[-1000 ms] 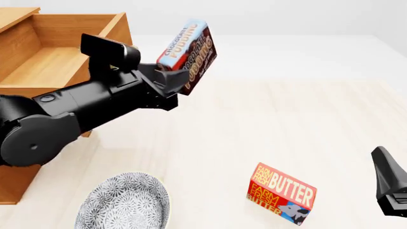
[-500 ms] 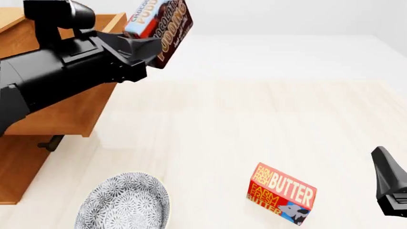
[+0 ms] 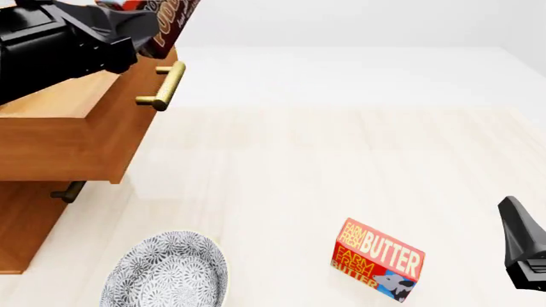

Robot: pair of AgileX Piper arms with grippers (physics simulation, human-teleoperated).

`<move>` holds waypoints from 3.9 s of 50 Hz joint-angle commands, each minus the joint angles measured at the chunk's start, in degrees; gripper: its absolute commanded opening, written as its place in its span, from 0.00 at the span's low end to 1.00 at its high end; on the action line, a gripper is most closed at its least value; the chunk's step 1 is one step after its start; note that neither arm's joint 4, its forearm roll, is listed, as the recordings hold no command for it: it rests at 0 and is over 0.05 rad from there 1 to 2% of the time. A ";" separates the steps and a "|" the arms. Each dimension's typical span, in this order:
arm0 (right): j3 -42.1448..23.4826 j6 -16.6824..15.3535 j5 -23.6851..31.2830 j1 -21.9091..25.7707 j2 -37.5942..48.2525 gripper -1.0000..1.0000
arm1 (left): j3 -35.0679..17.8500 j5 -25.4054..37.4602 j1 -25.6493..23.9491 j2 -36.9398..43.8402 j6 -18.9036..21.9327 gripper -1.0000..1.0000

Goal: Put the chocolate pudding in the top drawer of the cabinet and close it.

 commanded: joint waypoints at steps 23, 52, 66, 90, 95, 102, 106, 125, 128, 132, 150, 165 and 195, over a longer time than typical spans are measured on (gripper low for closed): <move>0.00 0.00 0.00 0.00 0.00 1.00 | -2.67 7.79 12.90 -4.39 4.50 0.00; 0.00 0.00 -0.01 -0.01 0.00 1.00 | -0.89 4.94 20.11 -0.40 3.44 0.00; 0.00 0.00 0.00 0.00 0.00 1.00 | -1.74 5.62 23.87 2.27 3.14 0.00; 0.00 -0.01 -0.01 0.01 0.00 1.00 | -1.91 6.55 27.40 5.11 2.78 0.00; 0.00 0.00 0.00 0.00 0.00 1.00 | -2.33 6.37 27.57 6.40 2.76 0.00; 0.00 -0.01 -0.01 -0.01 0.00 1.00 | -2.48 5.96 28.08 8.12 2.75 0.00; 0.00 0.00 0.00 0.00 0.00 1.00 | -2.47 5.72 28.74 8.79 3.10 0.00; 0.00 0.00 0.01 0.00 0.00 1.00 | -0.51 4.07 30.89 11.35 4.26 0.00; 0.00 0.00 0.00 0.00 0.00 1.00 | -0.67 4.04 31.30 11.82 4.75 0.00; 0.00 0.01 0.00 -0.01 0.00 1.00 | -0.10 3.20 31.83 12.88 5.58 0.00; 0.00 0.01 0.00 -0.01 0.00 1.00 | -1.31 3.42 33.32 14.56 5.70 0.00; 0.00 0.00 -0.01 0.00 0.00 1.00 | -0.60 2.38 33.41 14.97 4.90 0.00; 0.00 0.00 -0.01 0.00 0.00 1.00 | -0.70 2.99 32.73 15.24 3.53 1.00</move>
